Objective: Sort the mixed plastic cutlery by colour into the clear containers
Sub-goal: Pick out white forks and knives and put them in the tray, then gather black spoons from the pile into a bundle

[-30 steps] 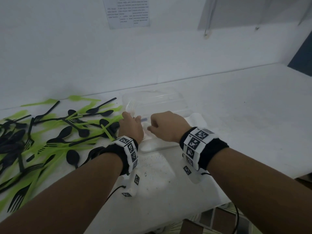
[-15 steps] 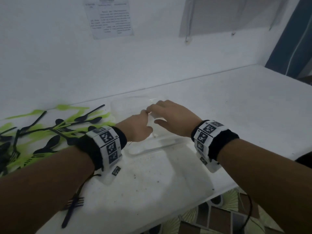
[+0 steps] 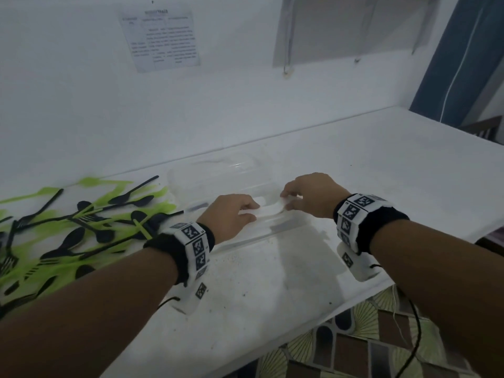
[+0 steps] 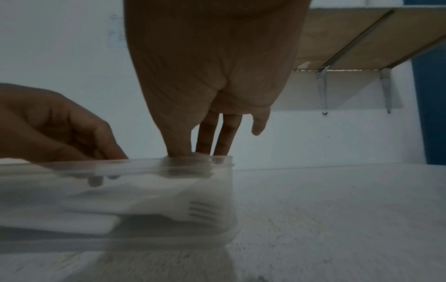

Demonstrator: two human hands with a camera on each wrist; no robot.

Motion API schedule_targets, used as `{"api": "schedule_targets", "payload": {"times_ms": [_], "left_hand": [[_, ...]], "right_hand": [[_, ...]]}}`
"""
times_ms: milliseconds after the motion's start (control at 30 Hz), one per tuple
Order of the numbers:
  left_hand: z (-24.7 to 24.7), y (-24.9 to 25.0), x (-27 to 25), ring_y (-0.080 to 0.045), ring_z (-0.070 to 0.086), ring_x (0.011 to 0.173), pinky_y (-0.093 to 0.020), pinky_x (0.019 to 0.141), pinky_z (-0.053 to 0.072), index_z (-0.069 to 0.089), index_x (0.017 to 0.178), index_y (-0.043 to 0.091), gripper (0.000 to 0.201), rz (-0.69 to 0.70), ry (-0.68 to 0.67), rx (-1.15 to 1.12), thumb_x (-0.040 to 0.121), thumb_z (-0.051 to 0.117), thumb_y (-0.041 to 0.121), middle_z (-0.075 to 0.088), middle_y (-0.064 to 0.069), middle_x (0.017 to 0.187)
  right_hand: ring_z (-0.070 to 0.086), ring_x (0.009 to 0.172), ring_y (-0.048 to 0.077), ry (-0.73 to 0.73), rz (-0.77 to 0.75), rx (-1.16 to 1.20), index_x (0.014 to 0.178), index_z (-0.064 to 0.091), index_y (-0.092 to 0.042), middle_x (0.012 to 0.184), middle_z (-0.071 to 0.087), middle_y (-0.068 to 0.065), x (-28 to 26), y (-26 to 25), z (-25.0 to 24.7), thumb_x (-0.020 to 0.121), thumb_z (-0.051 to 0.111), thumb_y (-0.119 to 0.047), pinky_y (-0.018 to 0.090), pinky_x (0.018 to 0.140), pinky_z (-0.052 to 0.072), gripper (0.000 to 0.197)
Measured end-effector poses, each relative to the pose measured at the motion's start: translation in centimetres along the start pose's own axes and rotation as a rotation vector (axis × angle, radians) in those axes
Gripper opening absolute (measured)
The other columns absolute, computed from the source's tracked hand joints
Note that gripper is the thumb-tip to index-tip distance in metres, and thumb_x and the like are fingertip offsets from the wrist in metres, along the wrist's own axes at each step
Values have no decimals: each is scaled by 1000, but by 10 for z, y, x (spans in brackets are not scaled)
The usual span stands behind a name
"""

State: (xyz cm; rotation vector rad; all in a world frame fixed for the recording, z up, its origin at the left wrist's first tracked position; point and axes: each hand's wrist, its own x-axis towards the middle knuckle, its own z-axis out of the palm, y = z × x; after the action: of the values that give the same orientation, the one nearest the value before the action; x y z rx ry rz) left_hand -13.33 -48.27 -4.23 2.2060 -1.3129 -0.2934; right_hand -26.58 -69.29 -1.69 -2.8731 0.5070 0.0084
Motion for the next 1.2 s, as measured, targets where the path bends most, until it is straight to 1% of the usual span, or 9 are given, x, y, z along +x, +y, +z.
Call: {"api": "schedule_targets", "payload": {"times_ms": [133,233,333,533,667,800,900,1033,1200], "left_hand": [[1,0,9,-7,64,107,-13,91,45,76,115,20,22,9,-60,48,93,75,22,71,8,116],[2,3,14,-11,66,105,-12,88,42,77,114,16,20,32,-100,111,95,72,21,75,3,113],[2,3,15,-10,66,104,-13,91,43,78,113,16,20,10,-120,82,95,72,23,75,4,112],[7,2,15,13,61,79,-8,79,46,82,95,18,10,15,-97,-5,93,75,24,75,13,93],[5,3,17,0,68,92,-16,87,52,81,96,19,10,1,-131,7,94,73,25,76,11,98],[1,3,19,-4,68,91,-22,86,54,78,97,22,8,-14,-173,-1,94,73,26,75,11,97],[-5,0,16,-3,64,89,-20,80,49,75,102,24,17,-67,-145,-39,93,72,39,71,11,99],[-36,-2,6,-2,60,87,-19,73,44,67,114,27,28,-126,-46,-16,95,66,48,65,12,96],[-94,-20,-20,-11,65,86,-27,75,50,51,128,30,45,-299,77,-30,93,68,52,67,6,99]], "right_hand": [[61,98,11,-60,14,136,113,76,-32,100,65,-14,2,7,-4,89,75,-42,27,89,48,26],[63,100,13,-108,27,128,105,77,-35,100,67,-14,7,5,-6,86,78,-43,35,97,52,20],[63,100,12,-169,24,100,103,76,-38,97,67,-16,9,5,-11,87,75,-42,34,98,51,16],[62,104,15,-131,105,195,95,77,-33,103,71,-13,7,-1,-7,90,62,-35,35,97,51,16],[63,100,15,-90,151,141,88,71,-39,97,68,-20,8,-5,5,82,57,-42,40,94,54,15],[61,106,16,-92,164,83,101,70,-41,107,67,-17,6,-9,1,89,55,-43,40,98,50,20],[58,109,17,-11,154,98,110,68,-39,110,61,-11,7,-14,1,91,54,-43,42,100,48,24],[59,108,18,89,114,289,121,62,-29,110,62,-5,14,-38,-1,94,57,-40,36,95,48,30],[62,107,20,37,58,543,138,47,-28,116,65,-1,34,-97,-4,94,59,-50,39,98,50,51]]}}
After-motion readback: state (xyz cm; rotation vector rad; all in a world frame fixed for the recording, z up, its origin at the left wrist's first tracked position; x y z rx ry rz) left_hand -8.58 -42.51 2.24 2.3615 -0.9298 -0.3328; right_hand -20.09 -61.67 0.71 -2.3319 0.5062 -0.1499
